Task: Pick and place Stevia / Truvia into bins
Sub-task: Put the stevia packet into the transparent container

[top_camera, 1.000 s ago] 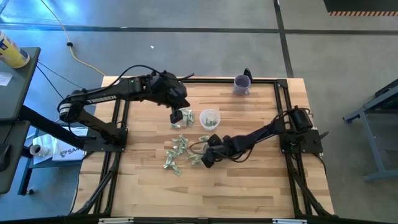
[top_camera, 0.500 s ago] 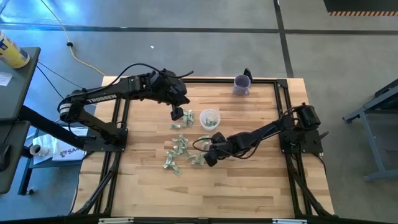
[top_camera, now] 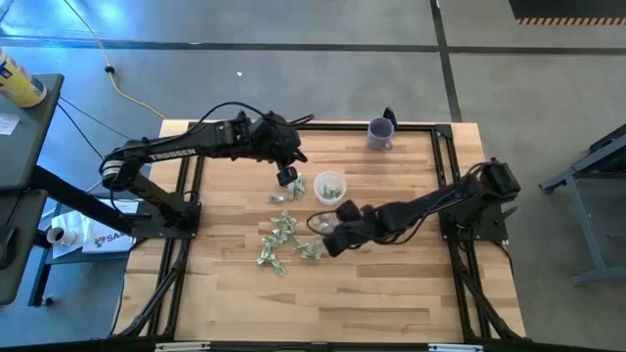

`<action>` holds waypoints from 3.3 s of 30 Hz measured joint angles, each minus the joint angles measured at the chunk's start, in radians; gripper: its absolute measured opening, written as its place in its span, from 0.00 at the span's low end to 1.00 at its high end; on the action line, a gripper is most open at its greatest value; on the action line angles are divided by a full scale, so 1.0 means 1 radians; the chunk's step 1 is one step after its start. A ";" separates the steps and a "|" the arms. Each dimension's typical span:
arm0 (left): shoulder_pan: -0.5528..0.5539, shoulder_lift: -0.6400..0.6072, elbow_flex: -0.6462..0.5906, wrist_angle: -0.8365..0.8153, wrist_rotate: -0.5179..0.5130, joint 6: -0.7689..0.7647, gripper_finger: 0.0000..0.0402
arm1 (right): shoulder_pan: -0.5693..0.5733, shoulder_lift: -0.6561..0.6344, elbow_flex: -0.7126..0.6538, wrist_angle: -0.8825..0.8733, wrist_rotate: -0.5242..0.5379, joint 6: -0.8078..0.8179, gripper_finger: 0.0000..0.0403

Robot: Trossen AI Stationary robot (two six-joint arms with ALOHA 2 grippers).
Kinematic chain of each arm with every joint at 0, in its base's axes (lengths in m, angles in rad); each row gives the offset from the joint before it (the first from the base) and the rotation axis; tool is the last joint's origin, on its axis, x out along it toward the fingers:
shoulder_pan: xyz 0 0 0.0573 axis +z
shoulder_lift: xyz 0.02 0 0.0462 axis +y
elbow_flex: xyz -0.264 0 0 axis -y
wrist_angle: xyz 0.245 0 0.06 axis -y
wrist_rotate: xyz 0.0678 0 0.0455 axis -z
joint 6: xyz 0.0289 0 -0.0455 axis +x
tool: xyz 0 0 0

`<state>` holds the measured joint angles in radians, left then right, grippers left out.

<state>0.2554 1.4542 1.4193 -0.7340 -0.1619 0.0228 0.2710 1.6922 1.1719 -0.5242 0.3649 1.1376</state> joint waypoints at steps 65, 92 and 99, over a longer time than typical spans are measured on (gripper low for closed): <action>0.008 0.169 -0.742 0.554 0.175 0.112 0.32 | -0.085 -0.118 0.465 -0.468 0.187 -0.494 0.68; -0.045 0.193 -0.476 0.212 0.137 0.154 0.56 | 0.017 -0.118 0.568 -0.945 0.334 -0.287 0.68; -0.015 0.305 -0.484 0.230 0.085 0.171 0.42 | 0.021 -0.117 0.545 -0.920 0.306 -0.255 0.68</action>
<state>0.2408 1.7588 0.9348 -0.5039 -0.0769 0.1938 0.2919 1.5753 1.7164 -1.4438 0.6708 0.8825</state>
